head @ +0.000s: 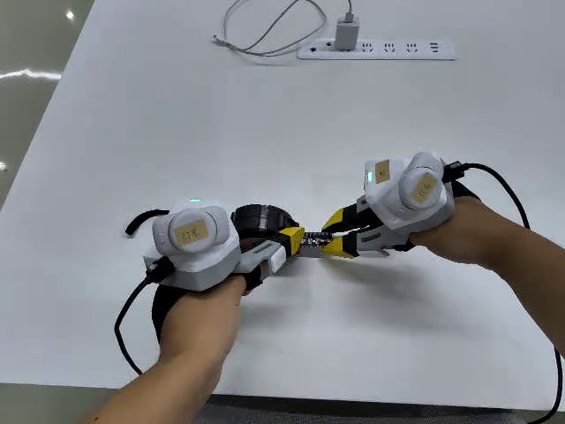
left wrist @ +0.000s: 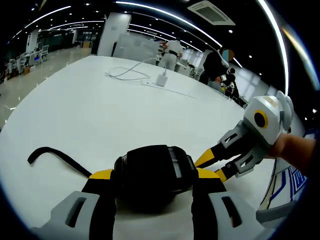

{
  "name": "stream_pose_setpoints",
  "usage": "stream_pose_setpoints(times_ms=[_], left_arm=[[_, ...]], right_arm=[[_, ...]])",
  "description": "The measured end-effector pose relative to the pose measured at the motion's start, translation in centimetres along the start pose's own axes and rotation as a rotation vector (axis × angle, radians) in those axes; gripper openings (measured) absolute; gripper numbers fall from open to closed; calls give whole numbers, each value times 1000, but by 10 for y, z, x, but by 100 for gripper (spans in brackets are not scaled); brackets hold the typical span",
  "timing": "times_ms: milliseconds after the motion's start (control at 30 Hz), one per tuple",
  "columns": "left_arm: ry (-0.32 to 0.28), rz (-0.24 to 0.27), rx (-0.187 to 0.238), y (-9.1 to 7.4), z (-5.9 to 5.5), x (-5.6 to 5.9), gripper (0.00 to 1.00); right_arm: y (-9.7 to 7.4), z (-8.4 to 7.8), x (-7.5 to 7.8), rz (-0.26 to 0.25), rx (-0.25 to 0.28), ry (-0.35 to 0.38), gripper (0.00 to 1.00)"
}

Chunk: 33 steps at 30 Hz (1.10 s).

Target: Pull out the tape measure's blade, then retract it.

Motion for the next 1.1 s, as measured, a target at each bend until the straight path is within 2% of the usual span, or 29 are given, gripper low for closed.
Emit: stream_pose_setpoints(times_ms=[567,1100], left_arm=[[-2,-1,2,0,1,-1,57],[-10,-6,8,-1,1,-1,58]], right_arm=[[15,15,0,1,26,-4,10],[17,16,0,-6,24,2,11]])
Point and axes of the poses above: the centre of the closed fingertips' face, and the gripper's own axes: y roughly forward along the fingers, x roughly to its right, z roughly out of its top, the point moved 6 cm from there along -y, roughly backward along the fingers, and after that the axes turned 5 degrees about -x, right-handed, at the moved point
